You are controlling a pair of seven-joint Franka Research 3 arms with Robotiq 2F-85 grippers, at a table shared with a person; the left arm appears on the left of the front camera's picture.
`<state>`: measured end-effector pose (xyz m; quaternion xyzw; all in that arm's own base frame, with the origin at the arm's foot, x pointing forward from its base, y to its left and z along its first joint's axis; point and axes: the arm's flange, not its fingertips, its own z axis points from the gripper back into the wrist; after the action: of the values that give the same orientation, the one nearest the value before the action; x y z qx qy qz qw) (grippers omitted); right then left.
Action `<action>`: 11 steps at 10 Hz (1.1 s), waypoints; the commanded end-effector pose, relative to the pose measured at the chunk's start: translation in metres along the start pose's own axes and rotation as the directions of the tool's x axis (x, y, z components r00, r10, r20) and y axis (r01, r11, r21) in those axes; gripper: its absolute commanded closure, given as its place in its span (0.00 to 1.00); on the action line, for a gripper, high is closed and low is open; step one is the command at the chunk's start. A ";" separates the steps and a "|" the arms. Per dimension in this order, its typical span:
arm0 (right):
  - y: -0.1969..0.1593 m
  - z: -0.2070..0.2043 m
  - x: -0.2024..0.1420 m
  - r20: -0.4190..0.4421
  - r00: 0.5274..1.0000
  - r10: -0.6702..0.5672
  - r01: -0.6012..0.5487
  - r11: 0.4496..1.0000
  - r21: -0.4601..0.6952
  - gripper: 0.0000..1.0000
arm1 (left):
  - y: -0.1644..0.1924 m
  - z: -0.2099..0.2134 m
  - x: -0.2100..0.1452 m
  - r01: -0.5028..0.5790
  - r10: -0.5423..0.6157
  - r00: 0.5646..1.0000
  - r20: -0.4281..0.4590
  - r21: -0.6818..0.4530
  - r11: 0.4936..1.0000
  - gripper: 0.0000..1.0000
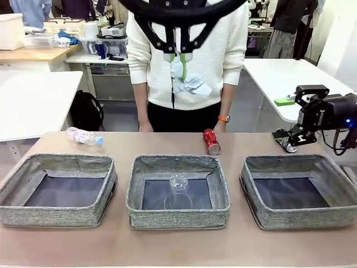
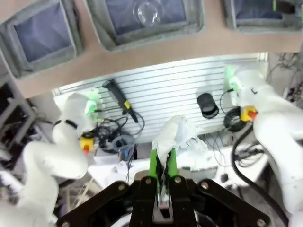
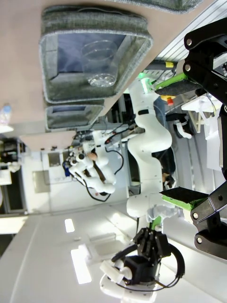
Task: Sort the waste into the appropriate baskets.
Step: Pick up the waste item pointed out by the person.
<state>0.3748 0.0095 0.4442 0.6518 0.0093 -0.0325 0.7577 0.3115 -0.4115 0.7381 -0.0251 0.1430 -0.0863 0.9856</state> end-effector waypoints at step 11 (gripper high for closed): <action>0.003 0.000 0.001 -0.006 1.000 0.005 -0.005 1.000 0.009 0.00 | 0.001 0.014 0.007 -0.006 0.007 0.999 -0.048 0.009 1.000 0.93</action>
<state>0.3749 0.0095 0.4442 0.6518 0.0093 -0.0325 0.7577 0.3234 -0.4142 0.7461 -0.0169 0.1698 -0.0841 0.9817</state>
